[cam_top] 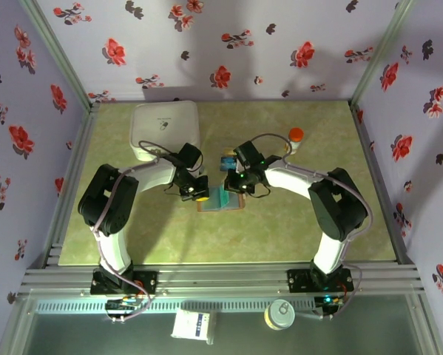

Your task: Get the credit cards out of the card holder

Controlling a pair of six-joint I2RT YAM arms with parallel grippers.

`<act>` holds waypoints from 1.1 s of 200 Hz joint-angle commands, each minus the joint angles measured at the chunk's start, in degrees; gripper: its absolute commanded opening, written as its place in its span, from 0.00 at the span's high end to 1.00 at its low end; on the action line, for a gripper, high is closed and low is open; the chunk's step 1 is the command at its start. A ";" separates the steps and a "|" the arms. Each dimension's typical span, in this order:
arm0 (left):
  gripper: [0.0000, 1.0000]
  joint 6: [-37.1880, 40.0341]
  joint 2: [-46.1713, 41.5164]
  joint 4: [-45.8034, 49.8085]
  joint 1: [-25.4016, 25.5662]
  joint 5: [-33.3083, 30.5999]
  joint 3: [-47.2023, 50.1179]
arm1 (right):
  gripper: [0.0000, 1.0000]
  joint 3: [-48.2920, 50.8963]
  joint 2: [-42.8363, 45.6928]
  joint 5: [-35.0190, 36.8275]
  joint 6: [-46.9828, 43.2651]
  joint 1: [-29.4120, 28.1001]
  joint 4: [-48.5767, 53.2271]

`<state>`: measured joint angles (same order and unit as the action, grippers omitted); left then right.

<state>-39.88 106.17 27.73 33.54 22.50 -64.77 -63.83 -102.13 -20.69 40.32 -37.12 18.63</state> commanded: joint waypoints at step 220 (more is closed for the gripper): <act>1.00 1.96 -6.17 5.45 -0.95 -3.39 -1.12 | 0.96 -19.42 -2.82 4.84 -38.76 3.54 26.27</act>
<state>-38.94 102.87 31.86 33.21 20.49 -67.33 -78.28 -102.19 -18.00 19.99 -33.76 36.18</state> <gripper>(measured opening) 0.051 0.065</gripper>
